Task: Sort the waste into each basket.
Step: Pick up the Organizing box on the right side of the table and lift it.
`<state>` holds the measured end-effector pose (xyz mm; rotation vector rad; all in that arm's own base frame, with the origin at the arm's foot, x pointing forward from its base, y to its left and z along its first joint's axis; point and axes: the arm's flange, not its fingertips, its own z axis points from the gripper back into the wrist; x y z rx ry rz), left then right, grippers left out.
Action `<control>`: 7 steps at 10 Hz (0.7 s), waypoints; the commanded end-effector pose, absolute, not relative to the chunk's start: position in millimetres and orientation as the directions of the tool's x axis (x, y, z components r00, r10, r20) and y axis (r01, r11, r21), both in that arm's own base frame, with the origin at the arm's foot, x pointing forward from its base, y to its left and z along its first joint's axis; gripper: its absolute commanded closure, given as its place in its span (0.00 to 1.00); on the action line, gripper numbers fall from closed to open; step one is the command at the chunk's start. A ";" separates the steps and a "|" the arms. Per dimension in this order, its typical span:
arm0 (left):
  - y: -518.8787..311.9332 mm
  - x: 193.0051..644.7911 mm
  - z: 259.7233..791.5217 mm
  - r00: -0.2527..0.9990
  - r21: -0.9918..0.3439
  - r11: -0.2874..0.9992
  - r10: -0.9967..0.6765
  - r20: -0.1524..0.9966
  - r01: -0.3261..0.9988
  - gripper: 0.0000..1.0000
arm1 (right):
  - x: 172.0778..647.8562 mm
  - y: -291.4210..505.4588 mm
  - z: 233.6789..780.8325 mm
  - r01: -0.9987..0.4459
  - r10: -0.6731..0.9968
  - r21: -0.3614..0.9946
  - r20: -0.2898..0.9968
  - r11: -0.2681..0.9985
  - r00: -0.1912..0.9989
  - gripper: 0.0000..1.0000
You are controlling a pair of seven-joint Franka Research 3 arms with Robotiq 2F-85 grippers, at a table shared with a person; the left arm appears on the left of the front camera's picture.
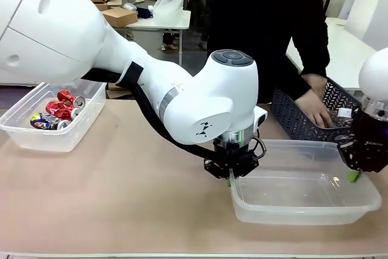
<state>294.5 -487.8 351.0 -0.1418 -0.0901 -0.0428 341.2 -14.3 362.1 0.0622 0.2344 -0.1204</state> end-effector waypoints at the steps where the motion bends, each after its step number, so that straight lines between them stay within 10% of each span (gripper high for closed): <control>1: -484.3 293.6 355.2 0.994 -0.145 0.988 -0.034 0.109 0.050 1.00 | 228.8 -4.5 305.9 0.111 -0.095 0.069 -0.206 0.991 0.974 1.00; 7: -391.2 317.2 460.8 0.997 -0.309 0.950 -0.065 -0.032 0.052 1.00 | 221.6 34.5 453.1 0.137 -0.129 0.033 -0.174 0.990 0.976 1.00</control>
